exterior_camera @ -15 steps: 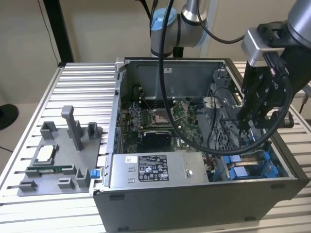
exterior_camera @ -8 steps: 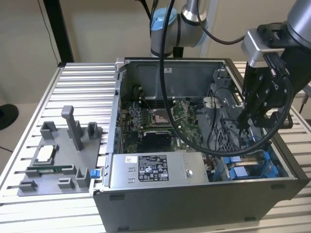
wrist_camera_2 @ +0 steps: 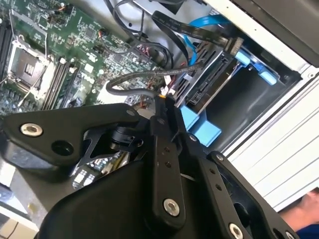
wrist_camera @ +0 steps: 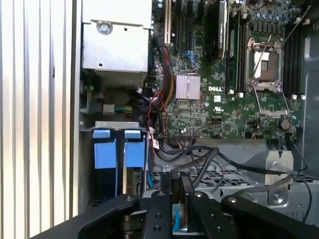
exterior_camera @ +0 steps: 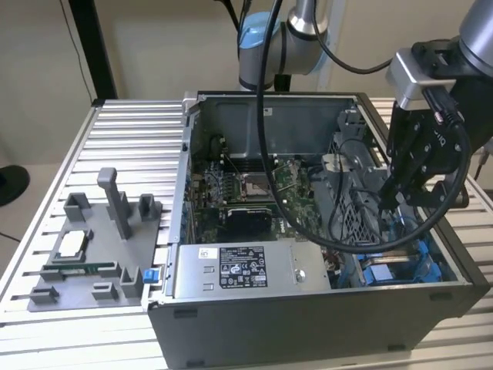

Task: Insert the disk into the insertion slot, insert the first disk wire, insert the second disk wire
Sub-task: 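Insert the disk into the insertion slot, then insert the first disk wire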

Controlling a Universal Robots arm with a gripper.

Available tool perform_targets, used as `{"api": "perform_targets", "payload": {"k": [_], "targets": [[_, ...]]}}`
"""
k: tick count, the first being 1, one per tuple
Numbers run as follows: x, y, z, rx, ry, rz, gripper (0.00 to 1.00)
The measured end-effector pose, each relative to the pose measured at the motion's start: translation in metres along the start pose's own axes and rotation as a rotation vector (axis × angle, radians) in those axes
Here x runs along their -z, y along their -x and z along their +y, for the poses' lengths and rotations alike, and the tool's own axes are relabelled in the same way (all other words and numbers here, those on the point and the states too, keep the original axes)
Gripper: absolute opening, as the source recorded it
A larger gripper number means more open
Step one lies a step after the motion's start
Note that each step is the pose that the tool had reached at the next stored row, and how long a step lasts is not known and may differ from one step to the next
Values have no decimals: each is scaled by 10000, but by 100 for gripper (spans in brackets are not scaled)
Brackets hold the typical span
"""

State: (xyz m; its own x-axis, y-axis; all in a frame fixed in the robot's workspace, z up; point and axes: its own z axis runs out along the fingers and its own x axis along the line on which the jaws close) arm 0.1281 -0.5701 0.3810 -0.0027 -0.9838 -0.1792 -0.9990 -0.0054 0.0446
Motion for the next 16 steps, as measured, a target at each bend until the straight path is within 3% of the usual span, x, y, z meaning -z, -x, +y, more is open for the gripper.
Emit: {"api": "perform_targets", "payload": {"k": [5,9,11,16], "targets": [[-5,-76,-70,24,5,30,0],[-19,-125,-96,36,7,152,0],[-23,-134,-99,40,7,275,0],[-33,-144,-101,48,-37,662,0]]}}
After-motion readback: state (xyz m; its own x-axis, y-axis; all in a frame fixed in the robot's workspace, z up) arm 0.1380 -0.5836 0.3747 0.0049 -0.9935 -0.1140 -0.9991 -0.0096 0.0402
